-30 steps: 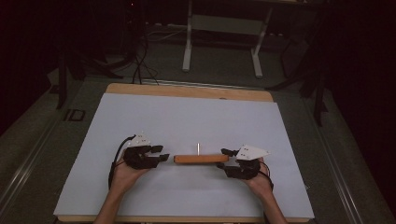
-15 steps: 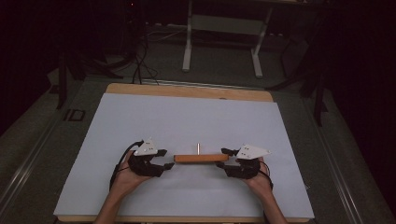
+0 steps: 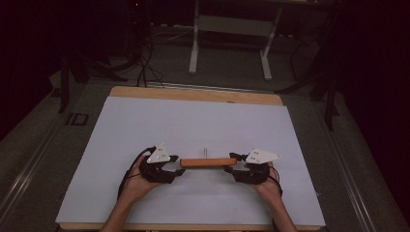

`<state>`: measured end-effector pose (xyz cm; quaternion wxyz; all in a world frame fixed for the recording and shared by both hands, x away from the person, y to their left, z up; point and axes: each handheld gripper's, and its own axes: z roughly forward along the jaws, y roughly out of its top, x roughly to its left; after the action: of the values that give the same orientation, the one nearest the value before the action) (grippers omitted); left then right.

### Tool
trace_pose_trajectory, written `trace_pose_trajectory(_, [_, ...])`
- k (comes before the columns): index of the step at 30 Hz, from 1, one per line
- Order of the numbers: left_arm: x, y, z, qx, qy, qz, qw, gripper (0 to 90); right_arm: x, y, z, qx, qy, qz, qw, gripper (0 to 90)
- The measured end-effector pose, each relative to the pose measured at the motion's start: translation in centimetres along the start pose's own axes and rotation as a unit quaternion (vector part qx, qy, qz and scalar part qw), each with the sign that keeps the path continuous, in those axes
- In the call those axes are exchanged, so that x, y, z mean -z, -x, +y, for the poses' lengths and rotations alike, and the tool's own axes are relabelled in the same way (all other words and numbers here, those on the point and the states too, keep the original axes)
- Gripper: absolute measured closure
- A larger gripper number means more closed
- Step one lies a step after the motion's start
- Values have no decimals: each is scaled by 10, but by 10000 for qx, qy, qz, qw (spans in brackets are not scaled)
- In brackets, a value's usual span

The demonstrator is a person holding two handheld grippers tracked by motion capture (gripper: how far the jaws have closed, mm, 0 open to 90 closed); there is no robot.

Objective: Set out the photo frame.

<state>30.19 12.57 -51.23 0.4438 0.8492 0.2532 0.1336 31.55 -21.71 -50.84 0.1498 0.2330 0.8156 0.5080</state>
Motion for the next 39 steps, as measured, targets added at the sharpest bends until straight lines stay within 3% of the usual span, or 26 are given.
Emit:
trace_pose_trajectory(1, [-4, 1, 2, -16, -11, -70, 10000, 430, 0, 0, 0, 0, 0, 0, 10000, 456])
trace_pose_trajectory(6, [-12, 0, 5, 45, 41, 13, 10000, 459, -2, 5, -5, -111, -8, -36, 9999, 472])
trace_pose_trajectory(12, [-18, -3, 6, 111, 98, 33, 9999, 526, -2, 6, -6, -51, -10, -8, 10000, 483])
trace_pose_trajectory(15, [-20, 0, 9, -111, 14, 240, 9997, 562, -1, 7, -3, 23, -25, -42, 10000, 510])
trace_pose_trajectory(17, [-21, 4, 10, -398, -75, 481, 9980, 582, 0, 7, -2, 87, -12, -55, 9999, 526])
trace_pose_trajectory(25, [-21, 5, 10, -627, -88, 643, 9959, 612, 0, 11, 0, 245, -14, -29, 9997, 559])
trace_pose_trajectory(32, [-21, 4, 11, -571, -101, 657, 9962, 628, -4, 18, 1, 105, 9, 66, 9999, 562])
trace_pose_trajectory(39, [-14, -2, 14, -365, -46, 398, 9985, 631, -4, 19, 3, 36, 10, 54, 10000, 588])
